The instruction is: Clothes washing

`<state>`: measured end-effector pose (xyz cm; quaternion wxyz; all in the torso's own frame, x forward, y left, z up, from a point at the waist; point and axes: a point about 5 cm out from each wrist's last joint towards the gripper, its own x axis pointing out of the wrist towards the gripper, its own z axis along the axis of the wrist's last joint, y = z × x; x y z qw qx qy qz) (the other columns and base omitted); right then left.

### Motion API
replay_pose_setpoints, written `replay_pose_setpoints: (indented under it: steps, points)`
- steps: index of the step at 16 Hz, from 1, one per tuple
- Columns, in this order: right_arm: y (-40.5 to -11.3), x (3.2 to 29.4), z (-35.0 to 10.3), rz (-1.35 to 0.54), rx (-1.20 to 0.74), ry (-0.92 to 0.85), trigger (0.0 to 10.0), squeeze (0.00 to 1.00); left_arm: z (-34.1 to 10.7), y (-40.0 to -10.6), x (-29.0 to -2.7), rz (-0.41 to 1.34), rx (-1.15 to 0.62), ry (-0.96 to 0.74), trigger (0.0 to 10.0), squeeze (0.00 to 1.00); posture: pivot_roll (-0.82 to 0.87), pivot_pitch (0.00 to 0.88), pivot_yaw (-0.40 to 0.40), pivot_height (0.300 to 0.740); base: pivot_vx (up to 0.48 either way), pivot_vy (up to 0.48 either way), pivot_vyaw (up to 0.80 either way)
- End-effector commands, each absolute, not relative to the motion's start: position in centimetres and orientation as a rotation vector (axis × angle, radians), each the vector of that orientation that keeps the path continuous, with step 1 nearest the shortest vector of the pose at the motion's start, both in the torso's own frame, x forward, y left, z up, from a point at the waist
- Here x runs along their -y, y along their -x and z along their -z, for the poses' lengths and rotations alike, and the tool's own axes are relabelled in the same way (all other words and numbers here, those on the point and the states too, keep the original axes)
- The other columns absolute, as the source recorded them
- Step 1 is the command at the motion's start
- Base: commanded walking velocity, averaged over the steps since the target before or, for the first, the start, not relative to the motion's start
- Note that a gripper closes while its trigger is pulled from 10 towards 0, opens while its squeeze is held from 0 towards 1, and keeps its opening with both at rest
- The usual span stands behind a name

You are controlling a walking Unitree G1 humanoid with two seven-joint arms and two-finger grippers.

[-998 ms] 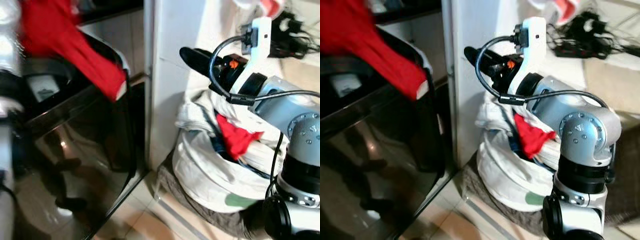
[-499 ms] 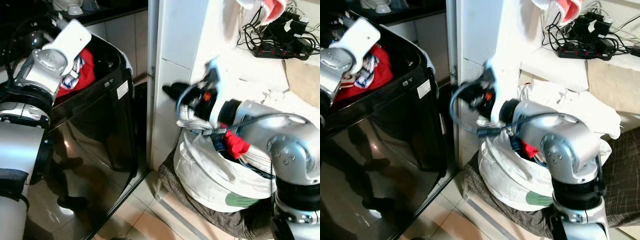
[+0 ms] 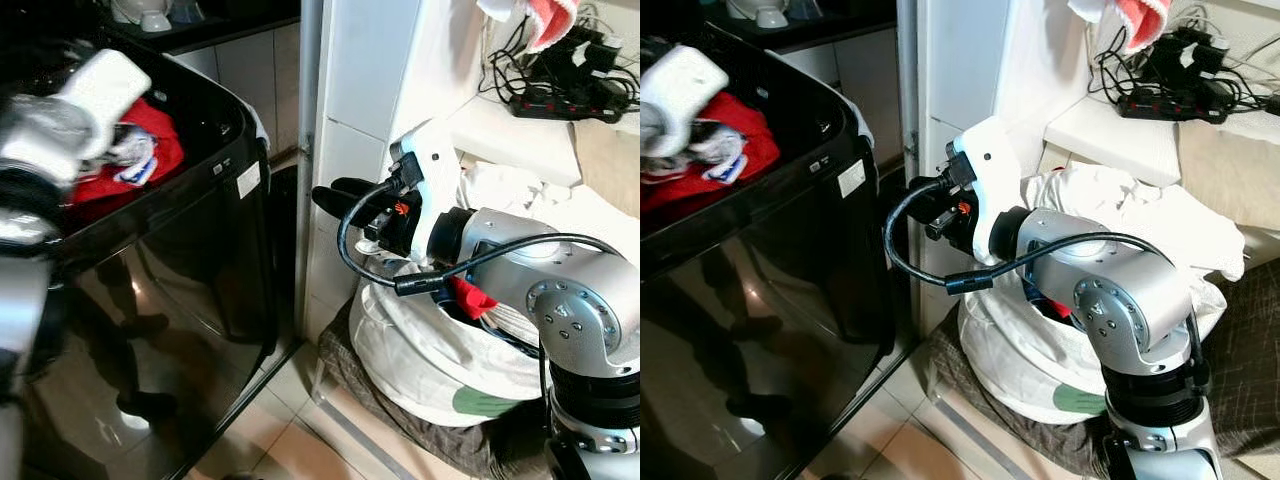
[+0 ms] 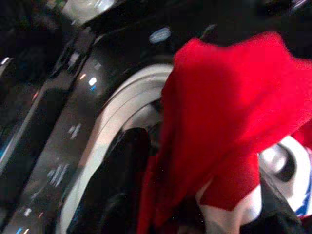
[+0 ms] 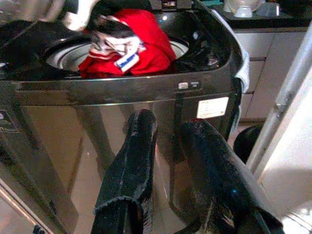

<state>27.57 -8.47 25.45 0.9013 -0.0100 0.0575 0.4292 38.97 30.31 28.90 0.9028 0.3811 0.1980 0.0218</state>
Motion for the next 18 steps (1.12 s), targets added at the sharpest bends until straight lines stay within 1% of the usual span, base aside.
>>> replay_pose_setpoints:
  steps: [1, 2, 3, 4, 5, 6, 7, 8, 9, 11, 12, 13, 14, 15, 16, 17, 18]
  points:
    - [-27.8, 8.8, -25.1, -0.860, -0.133, 0.026, 10.0, 0.00, -29.8, -38.6, -30.8, -0.054, -0.395, -0.792, 10.0, 1.00, -0.02, 0.000, -0.023, 0.740, 0.000, 0.000, 0.00]
    - [-28.0, 9.0, -25.0, -0.840, -0.140, 0.030, 10.0, 0.00, -30.1, -38.3, -31.3, -0.055, -0.394, -0.804, 10.0, 1.00, -0.01, 0.000, -0.029, 0.740, 0.000, 0.000, 0.00]
    - [-28.3, 9.4, -24.7, -0.808, -0.155, 0.038, 10.0, 0.00, -29.5, -37.5, -32.1, -0.007, -0.461, -0.845, 10.0, 0.00, -0.01, 0.000, -0.028, 0.740, 0.000, 0.000, 0.00]
    - [-28.4, 9.6, -24.5, -0.793, -0.164, 0.041, 10.0, 0.00, -29.1, -37.1, -32.6, 0.015, -0.494, -0.862, 10.0, 0.00, -0.01, 0.000, -0.028, 0.740, 0.000, 0.000, 0.00]
    - [-28.6, 9.9, -24.4, -0.771, -0.168, 0.042, 10.0, 0.00, -29.0, -37.0, -32.9, -0.003, -0.482, -0.867, 10.0, 0.00, -0.01, 0.000, -0.029, 0.740, 0.000, 0.000, 0.00]
    - [-28.7, 10.1, -24.4, -0.746, -0.167, 0.035, 10.0, 0.00, -28.5, -37.0, -32.2, 0.073, -0.458, -0.774, 10.0, 0.00, -0.01, 0.000, -0.027, 0.740, 0.000, 0.000, 0.00]
    - [-28.9, 10.3, -24.4, -0.725, -0.166, 0.032, 10.0, 0.00, -28.5, -37.0, -31.5, 0.108, -0.431, -0.716, 10.0, 0.00, -0.01, 0.000, -0.027, 0.740, 0.000, 0.000, 0.00]
    - [-29.1, 10.5, -24.4, -0.705, -0.164, 0.029, 10.0, 0.00, -29.1, -37.3, -31.2, 0.059, -0.382, -0.715, 10.0, 0.00, -0.02, 0.000, -0.026, 0.740, 0.000, 0.000, 0.00]
    - [-29.2, 10.6, -24.4, -0.689, -0.159, 0.023, 10.0, 0.00, -30.1, -37.7, -31.0, -0.017, -0.294, -0.698, 10.0, 0.00, -0.02, 0.000, -0.026, 0.740, 0.000, 0.000, 0.00]
    - [-29.8, 11.0, -24.6, -0.627, -0.143, 0.008, 10.0, 0.00, -33.3, -38.4, -30.2, -0.208, -0.006, -0.718, 10.0, 0.00, -0.02, 0.000, -0.028, 0.740, 0.000, 0.000, 0.00]
    - [-30.0, 11.2, -24.7, -0.605, -0.141, 0.005, 10.0, 0.00, -33.6, -38.5, -29.5, -0.179, 0.018, -0.720, 10.0, 0.00, -0.02, 0.000, -0.028, 0.740, 0.000, 0.000, 0.00]
    - [-30.1, 11.6, -24.7, -0.580, -0.138, 0.003, 10.0, 0.00, -32.2, -38.7, -27.8, 0.017, -0.054, -0.633, 10.0, 0.00, -0.03, 0.000, -0.011, 0.740, 0.000, 0.000, 0.00]
    - [-30.2, 12.0, -24.7, -0.549, -0.133, -0.002, 10.0, 0.00, -31.4, -38.7, -26.5, 0.129, -0.059, -0.558, 10.0, 0.00, -0.03, 0.000, -0.008, 0.740, 0.000, 0.000, 0.00]
    - [-30.5, 12.9, -24.7, -0.473, -0.118, 0.011, 10.0, 0.00, -31.1, -38.7, -26.0, 0.165, -0.054, -0.513, 10.0, 0.00, -0.03, 0.000, -0.008, 0.740, 0.000, 0.000, 0.00]
    - [-31.2, 14.8, -24.8, -0.317, -0.097, 0.012, 10.0, 0.00, -29.9, -38.4, -23.4, 0.289, -0.001, -0.438, 10.0, 0.00, -0.03, 0.000, -0.003, 0.740, 0.000, 0.000, 0.00]
    - [-31.4, 15.5, -24.8, -0.262, -0.092, 0.008, 10.0, 0.00, -29.4, -38.2, -22.6, 0.331, 0.014, -0.417, 10.0, 0.00, -0.03, 0.000, -0.003, 0.740, 0.000, 0.000, 0.00]
    - [-31.6, 16.6, -24.7, -0.186, -0.090, 0.014, 10.0, 1.00, -28.9, -37.9, -21.2, 0.384, 0.062, -0.378, 10.0, 0.00, -0.04, 0.000, 0.000, 0.740, 0.000, 0.000, 0.00]
